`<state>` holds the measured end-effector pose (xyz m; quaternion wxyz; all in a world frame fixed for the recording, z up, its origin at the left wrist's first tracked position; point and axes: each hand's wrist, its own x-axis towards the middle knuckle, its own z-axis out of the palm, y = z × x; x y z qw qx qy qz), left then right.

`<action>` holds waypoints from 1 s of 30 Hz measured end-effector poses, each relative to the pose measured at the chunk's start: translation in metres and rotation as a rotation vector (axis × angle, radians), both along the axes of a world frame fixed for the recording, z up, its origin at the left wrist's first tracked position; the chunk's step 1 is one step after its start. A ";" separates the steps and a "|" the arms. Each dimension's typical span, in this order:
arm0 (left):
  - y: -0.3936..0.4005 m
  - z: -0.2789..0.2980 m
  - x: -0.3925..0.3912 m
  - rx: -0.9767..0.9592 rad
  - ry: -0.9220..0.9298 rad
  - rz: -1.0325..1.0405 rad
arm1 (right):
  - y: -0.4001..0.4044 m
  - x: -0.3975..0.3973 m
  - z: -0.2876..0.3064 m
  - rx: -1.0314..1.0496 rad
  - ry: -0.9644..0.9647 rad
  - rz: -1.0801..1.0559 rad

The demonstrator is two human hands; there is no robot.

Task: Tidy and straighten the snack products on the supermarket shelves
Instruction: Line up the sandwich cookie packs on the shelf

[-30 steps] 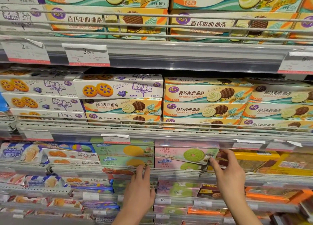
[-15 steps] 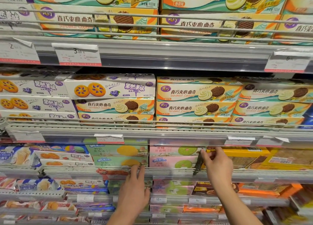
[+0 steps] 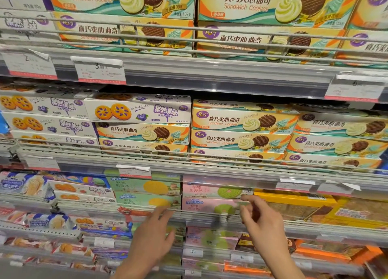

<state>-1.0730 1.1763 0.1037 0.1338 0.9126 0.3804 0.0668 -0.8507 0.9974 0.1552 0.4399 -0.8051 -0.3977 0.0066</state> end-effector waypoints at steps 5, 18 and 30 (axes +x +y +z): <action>0.006 0.056 -0.018 0.194 -0.193 0.119 | 0.012 -0.009 0.040 0.038 -0.067 0.145; 0.081 0.083 -0.088 0.521 -0.328 0.280 | 0.088 -0.062 0.129 0.327 -0.532 0.309; 0.149 0.083 -0.115 0.614 -0.418 0.087 | 0.180 -0.122 0.166 0.195 -0.917 0.127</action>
